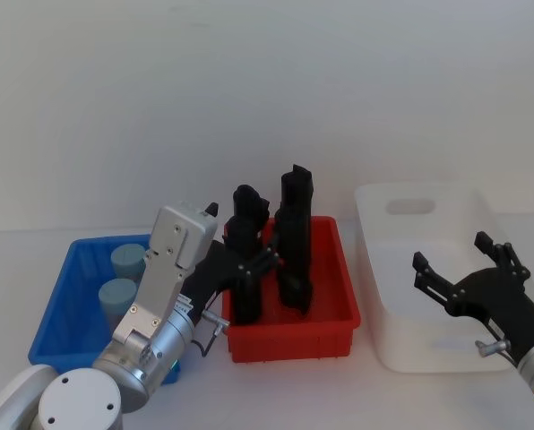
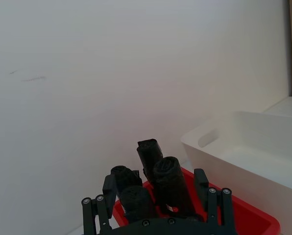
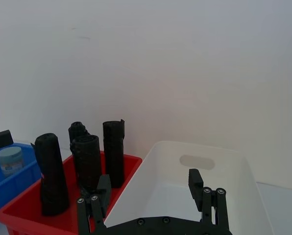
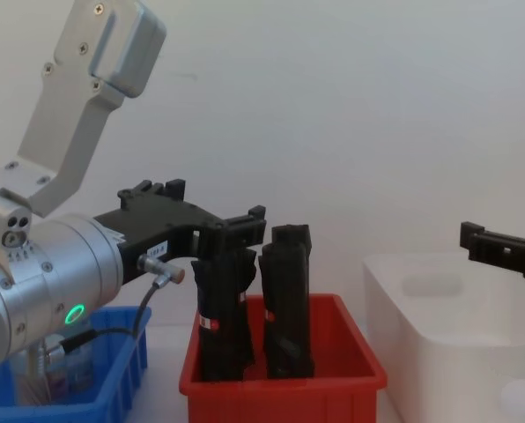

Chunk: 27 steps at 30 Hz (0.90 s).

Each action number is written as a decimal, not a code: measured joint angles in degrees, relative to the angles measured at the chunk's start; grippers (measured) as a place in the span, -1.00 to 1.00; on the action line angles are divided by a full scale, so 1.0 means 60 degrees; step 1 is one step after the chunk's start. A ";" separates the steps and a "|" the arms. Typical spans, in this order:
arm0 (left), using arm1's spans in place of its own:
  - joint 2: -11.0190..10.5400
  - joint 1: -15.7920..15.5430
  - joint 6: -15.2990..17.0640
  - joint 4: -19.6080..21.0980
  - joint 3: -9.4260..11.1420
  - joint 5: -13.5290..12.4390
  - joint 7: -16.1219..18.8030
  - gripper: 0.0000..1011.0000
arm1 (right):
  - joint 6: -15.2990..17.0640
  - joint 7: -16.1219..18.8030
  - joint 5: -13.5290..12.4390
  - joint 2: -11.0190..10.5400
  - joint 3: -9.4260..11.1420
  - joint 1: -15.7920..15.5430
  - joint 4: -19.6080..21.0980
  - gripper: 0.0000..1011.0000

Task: Pick the cotton swabs from the blue box and place them into the white box.

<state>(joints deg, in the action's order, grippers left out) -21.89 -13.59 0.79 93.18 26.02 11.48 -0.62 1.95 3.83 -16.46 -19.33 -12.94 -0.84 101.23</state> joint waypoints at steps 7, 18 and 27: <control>0.0000 0.0000 0.0000 0.0000 0.0000 0.0000 0.0000 0.98 | 0.0016 0.0109 0.0178 0.0033 -0.0037 0.0049 -0.0015 0.98; 0.0000 0.0000 0.0000 0.0000 0.0000 0.0000 0.0000 0.98 | -0.0072 0.0584 0.1143 0.0451 -0.0310 0.0631 -0.0528 0.98; 0.0000 0.0000 0.0000 0.0000 0.0000 0.0000 0.0000 0.98 | 0.0254 0.1467 0.1595 0.0854 -0.0467 0.1412 -0.1299 0.98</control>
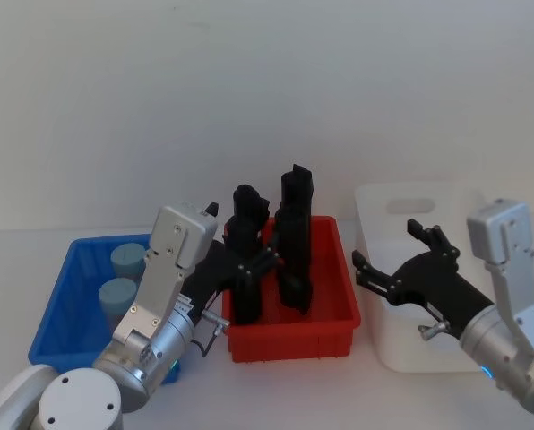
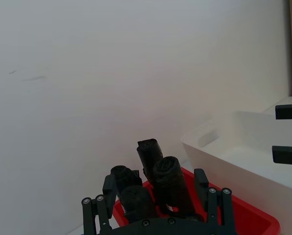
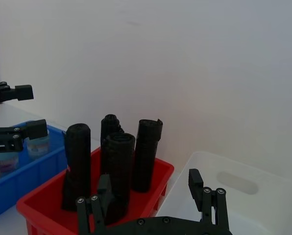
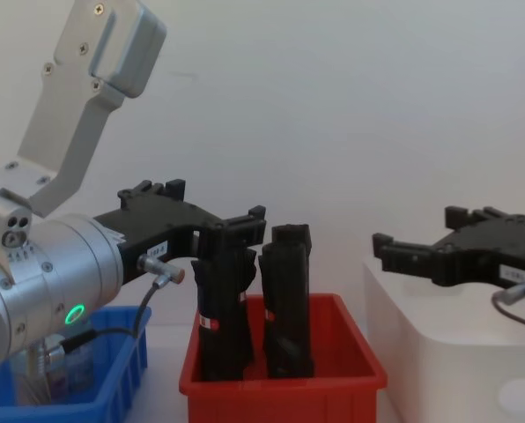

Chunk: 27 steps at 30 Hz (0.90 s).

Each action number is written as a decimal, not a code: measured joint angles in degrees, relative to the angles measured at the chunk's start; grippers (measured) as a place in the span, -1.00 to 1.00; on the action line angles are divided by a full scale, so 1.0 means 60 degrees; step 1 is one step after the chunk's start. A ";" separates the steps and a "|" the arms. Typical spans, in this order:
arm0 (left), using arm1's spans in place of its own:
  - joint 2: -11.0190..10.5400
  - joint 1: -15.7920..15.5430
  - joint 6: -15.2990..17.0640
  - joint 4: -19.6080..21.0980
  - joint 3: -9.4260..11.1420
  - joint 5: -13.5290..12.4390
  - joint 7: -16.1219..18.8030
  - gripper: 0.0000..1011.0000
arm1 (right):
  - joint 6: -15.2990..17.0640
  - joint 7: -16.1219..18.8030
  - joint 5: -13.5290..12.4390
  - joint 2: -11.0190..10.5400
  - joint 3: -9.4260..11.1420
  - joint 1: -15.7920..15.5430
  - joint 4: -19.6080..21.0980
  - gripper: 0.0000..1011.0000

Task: Pick the cotton swabs from the blue box and place them into the white box.

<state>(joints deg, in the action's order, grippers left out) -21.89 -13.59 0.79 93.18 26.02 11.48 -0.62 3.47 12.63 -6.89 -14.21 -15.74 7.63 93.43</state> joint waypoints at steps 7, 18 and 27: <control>0.0000 0.0000 0.0000 0.0000 0.0000 0.0000 0.0000 0.98 | 0.0616 0.0812 0.0217 0.0364 -0.0073 0.0825 -0.0863 0.98; 0.0000 0.0000 0.0000 0.0000 0.0000 0.0000 0.0000 0.98 | 0.1214 0.1562 0.0607 0.1065 -0.0203 0.2399 -0.2676 0.98; 0.0000 0.0000 0.0000 0.0000 0.0000 0.0000 0.0000 0.98 | 0.1343 0.1817 0.0914 0.1480 -0.0311 0.3331 -0.3882 0.98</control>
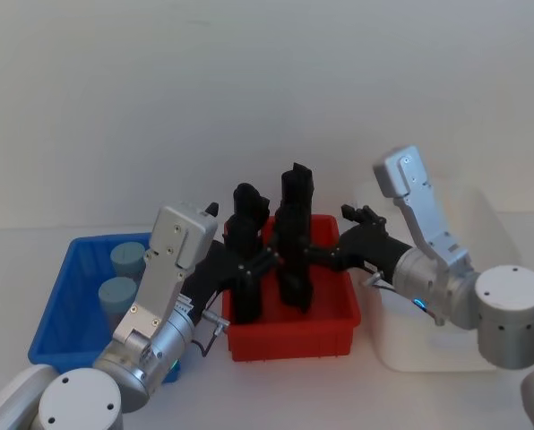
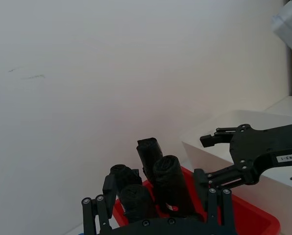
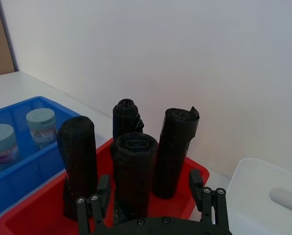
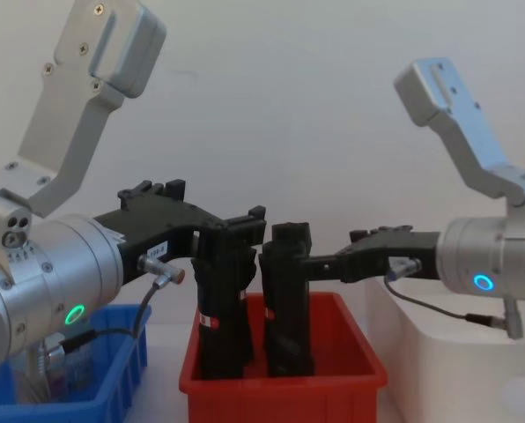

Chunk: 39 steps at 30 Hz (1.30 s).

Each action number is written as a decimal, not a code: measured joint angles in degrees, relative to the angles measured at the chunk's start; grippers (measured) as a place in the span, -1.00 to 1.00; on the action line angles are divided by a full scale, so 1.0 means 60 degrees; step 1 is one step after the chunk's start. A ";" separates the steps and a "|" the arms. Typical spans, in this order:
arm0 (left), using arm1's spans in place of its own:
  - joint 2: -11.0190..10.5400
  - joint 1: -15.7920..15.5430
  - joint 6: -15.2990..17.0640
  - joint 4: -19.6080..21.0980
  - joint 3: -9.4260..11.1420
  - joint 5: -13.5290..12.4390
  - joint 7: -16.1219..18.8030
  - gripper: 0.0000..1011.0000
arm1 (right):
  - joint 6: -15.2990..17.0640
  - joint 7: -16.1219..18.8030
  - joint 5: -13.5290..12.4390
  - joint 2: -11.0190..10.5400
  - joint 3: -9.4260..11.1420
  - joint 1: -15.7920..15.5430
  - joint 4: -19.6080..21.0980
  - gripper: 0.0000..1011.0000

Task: Pick the cotton swabs from the blue box and place them into the white box.

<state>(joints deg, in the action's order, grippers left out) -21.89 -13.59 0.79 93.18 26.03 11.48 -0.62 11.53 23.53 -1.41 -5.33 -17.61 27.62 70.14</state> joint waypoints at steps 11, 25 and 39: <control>0.0001 0.0000 0.0000 0.0000 0.0000 0.0000 0.0000 0.98 | 0.0196 0.0305 0.0257 0.0376 -0.0160 0.0790 -0.1195 0.98; 0.0000 0.0000 0.0000 0.0000 0.0000 -0.0001 0.0000 0.98 | 0.0153 0.0324 0.0153 0.0751 -0.0271 0.1507 -0.2534 0.98; 0.0000 0.0000 0.0000 0.0000 0.0000 -0.0001 0.0000 0.98 | -0.0200 0.0270 -0.0090 0.1093 -0.0379 0.2132 -0.3758 0.98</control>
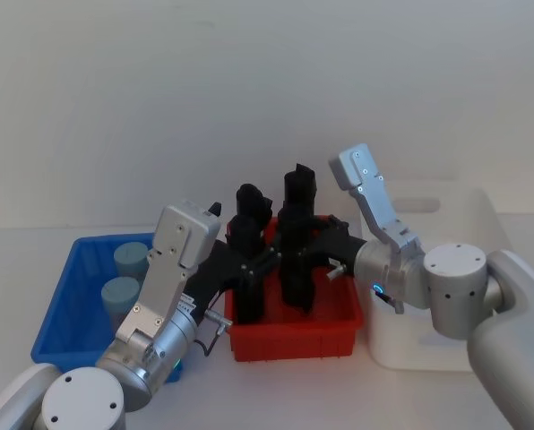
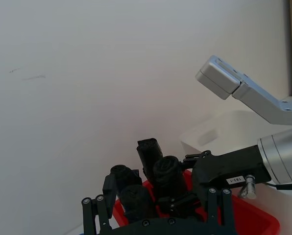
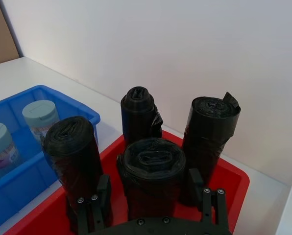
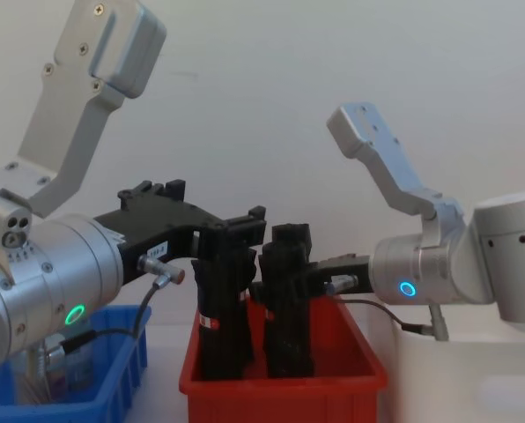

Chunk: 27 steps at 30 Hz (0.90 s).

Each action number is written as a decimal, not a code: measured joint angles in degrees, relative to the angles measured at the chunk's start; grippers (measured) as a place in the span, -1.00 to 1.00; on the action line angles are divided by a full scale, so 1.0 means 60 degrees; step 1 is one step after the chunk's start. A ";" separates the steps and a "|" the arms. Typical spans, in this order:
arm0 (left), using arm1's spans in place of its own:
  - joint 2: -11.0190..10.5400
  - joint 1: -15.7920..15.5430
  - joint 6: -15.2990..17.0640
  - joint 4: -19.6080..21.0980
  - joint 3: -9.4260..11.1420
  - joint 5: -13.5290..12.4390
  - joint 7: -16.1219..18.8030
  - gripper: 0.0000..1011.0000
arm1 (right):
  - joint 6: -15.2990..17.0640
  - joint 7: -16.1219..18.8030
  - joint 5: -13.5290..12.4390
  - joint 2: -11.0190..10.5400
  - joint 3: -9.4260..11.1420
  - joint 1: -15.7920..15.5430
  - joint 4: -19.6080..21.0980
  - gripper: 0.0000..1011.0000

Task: Pick the cotton swabs from the blue box and place them into the white box.

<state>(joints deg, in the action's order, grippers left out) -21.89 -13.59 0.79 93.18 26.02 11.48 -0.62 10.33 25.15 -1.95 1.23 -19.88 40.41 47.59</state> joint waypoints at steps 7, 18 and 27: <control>0.0000 0.0000 0.0000 0.0000 0.0000 0.0000 0.0000 0.98 | -0.0161 -0.0052 -0.0106 0.0130 -0.0030 0.0235 -0.0465 0.98; 0.0000 0.0000 0.0000 0.0000 0.0000 0.0000 0.0000 0.98 | -0.0184 -0.0164 -0.0134 0.0191 -0.0060 0.0360 -0.0648 0.98; 0.0000 0.0000 0.0000 0.0000 0.0000 0.0000 0.0000 0.98 | -0.0113 -0.0191 -0.0169 0.0186 -0.0064 0.0360 -0.0609 0.96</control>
<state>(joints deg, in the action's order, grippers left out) -21.89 -13.59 0.79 93.18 26.02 11.48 -0.62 9.65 24.00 -2.96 2.34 -20.27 42.58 43.94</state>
